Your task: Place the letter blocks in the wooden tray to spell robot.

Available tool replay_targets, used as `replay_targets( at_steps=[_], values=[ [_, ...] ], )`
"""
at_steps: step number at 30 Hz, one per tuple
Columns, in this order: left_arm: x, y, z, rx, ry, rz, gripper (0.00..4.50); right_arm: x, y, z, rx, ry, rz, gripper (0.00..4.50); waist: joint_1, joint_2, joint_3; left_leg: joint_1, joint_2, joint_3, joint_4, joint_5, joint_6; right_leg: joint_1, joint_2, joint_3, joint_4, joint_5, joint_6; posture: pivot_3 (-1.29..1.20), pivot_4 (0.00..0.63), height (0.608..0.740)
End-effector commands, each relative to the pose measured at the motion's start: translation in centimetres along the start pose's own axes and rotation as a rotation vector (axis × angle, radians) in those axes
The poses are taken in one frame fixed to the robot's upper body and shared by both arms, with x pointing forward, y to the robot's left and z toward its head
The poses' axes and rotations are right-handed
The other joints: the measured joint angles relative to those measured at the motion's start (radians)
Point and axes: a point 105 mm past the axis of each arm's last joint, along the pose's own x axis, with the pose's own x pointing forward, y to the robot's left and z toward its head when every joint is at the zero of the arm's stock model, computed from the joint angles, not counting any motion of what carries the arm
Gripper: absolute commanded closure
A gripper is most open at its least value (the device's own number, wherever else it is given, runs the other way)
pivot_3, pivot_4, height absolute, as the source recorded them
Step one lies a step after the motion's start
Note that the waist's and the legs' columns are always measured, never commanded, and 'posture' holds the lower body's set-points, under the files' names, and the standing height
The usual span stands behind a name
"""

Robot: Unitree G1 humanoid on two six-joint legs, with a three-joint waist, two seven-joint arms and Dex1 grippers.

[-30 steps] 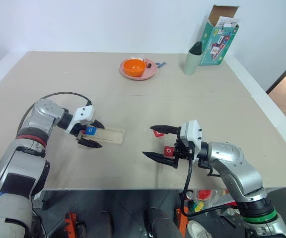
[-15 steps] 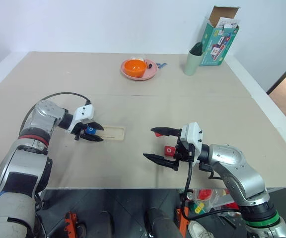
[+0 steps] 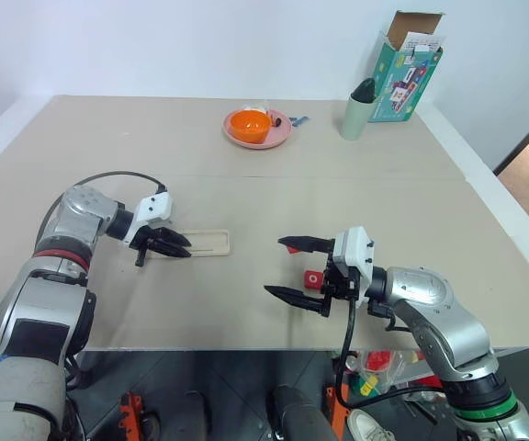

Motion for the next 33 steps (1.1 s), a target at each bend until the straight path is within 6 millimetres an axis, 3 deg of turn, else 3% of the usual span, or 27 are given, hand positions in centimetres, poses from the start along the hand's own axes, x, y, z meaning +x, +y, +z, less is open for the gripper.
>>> replay_targets(
  at_steps=[1,19,33],
  values=[
    [-0.2,0.4,0.5,0.033,0.026,0.013,4.01,0.4,0.2,0.9,-0.041,-0.024,0.022,0.0,0.0,0.0,0.0,0.0,0.0,0.0,0.0,0.0,0.0,0.0,0.0,0.0,0.0,0.0,0.0,0.0,0.15,0.74],
    [3.8,0.3,3.2,0.161,0.055,0.005,4.01,0.7,0.7,0.7,-0.036,-0.021,0.044,0.0,0.004,0.0,0.0,0.0,0.0,0.0,0.0,0.0,0.0,0.001,0.0,0.0,0.0,0.0,0.001,0.0,0.15,0.74],
    [5.9,-1.4,5.3,0.165,0.042,-0.014,4.01,1.0,0.7,0.5,-0.032,-0.025,0.051,0.0,0.004,0.0,0.0,0.001,0.0,0.0,0.001,0.0,0.0,0.001,0.0,0.0,0.0,0.0,0.001,0.0,0.15,0.74]
  ],
)
